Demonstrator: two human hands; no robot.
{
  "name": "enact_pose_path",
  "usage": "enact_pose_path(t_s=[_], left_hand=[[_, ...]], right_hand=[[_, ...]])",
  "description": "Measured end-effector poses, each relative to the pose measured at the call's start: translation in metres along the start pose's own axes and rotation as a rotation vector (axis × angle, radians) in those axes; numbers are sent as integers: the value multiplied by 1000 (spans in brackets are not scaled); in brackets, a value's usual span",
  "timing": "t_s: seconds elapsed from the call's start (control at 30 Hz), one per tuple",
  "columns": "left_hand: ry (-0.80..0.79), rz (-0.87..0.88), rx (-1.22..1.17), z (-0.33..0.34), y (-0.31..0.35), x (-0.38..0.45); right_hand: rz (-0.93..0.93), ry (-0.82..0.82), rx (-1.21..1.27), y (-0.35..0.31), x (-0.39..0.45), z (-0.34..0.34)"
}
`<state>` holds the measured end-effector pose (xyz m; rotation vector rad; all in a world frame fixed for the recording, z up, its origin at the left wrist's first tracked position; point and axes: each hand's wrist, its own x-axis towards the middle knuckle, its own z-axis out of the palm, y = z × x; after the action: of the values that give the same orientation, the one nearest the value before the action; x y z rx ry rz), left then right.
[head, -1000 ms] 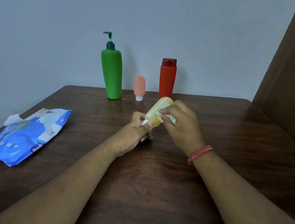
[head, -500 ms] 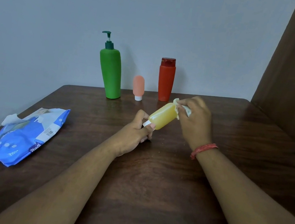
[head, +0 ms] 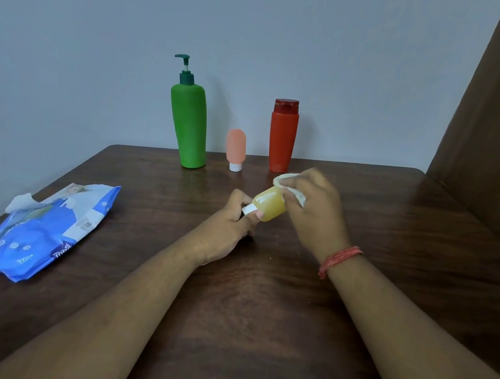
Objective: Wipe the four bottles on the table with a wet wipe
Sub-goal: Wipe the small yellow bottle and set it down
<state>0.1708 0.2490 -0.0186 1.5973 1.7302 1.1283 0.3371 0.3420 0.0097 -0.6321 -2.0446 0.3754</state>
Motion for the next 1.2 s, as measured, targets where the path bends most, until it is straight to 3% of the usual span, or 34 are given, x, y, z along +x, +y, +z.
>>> enact_pose_path(t_s=[0.17,0.37,0.53,0.7,0.77,0.9,1.07,1.2], left_hand=[[28,0,-40,2,0,-1],[37,-30,26,2,6,-1],[63,4,10,3,8,-3],[55,-1,85,2,11,-4],[60,-2,70,2,10,-3],[68,4,15,2,9,-3],[61,-21,65,2,11,-3],[76,-16,-1,2,9,-2]], right_hand=[[-252,-175,-172,-11,-2,4],[-111,-18,-214,-5,3,-2],[-199,-302,-171,-16,-3,4],[-45,-79,-182,-5,5,-3],[-94,-98,-167,-10,1,-1],[-140,-312,-165,-16,-2,4],[-9,-86,-197,-4,6,-3],[-151,-186,-118,-15,-4,2]])
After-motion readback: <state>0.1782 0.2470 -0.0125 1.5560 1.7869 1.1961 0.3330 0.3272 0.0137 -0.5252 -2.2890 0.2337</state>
